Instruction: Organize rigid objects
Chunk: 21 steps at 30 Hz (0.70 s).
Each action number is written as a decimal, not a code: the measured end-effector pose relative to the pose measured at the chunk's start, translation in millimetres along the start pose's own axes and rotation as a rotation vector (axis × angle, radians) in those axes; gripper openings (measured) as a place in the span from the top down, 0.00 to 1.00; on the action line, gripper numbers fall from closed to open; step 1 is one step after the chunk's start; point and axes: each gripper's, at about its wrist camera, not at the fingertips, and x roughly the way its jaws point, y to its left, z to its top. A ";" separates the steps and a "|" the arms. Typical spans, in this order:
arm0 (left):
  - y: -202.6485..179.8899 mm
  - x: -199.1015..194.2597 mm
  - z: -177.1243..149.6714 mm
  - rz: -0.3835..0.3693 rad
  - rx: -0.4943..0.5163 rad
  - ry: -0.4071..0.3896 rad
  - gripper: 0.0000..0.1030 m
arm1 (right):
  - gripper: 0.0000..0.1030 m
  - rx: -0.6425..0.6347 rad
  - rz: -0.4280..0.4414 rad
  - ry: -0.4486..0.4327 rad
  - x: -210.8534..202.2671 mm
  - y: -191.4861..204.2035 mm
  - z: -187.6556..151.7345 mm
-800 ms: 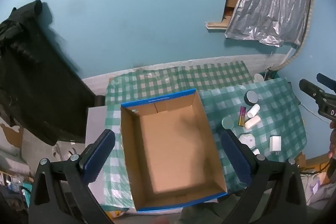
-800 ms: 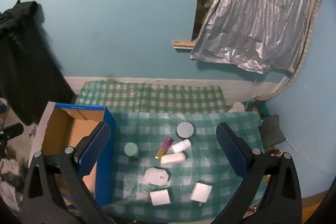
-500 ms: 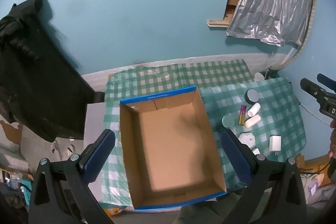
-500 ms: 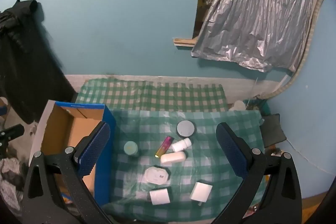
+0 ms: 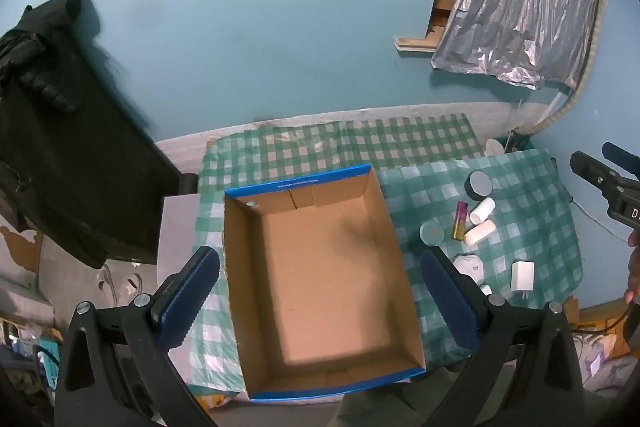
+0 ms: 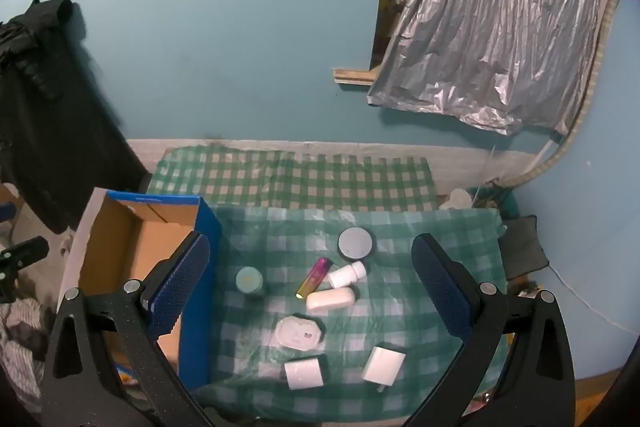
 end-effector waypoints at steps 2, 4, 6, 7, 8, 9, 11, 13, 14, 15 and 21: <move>-0.8 0.8 0.5 -0.002 0.000 0.001 0.01 | 0.02 0.001 0.001 0.002 0.0 -1.0 0.4; -1.8 1.9 0.9 -0.003 0.000 -0.001 0.01 | 0.02 0.001 0.002 0.002 -0.1 -1.8 0.2; -2.4 2.2 1.5 -0.003 0.000 -0.001 0.01 | 0.02 0.001 0.003 0.003 0.4 -1.7 1.1; -2.4 2.3 2.0 -0.002 0.000 0.001 0.01 | 0.02 0.000 0.003 0.004 0.7 -2.1 0.6; -2.1 2.2 1.6 -0.002 -0.001 0.000 0.01 | 0.02 0.000 0.001 0.004 0.6 -2.1 0.8; -1.9 2.4 1.7 -0.001 0.000 0.000 0.01 | 0.02 0.002 0.001 0.003 0.6 -2.4 1.4; -3.0 1.9 2.2 -0.001 0.001 0.003 0.01 | 0.02 0.002 0.002 0.005 0.7 -2.7 1.5; -3.0 2.1 2.4 -0.001 0.000 0.002 0.01 | 0.02 0.002 0.001 0.006 1.0 -2.7 1.8; -3.2 2.1 2.7 -0.001 0.000 0.002 0.01 | 0.02 0.002 0.001 0.005 1.0 -2.9 1.6; -3.5 2.0 2.6 0.000 0.000 0.002 0.01 | 0.02 0.002 0.002 0.006 1.2 -3.4 1.1; -6.2 1.2 1.9 0.004 0.001 0.004 0.01 | 0.02 0.001 0.008 0.010 2.8 -5.5 -1.6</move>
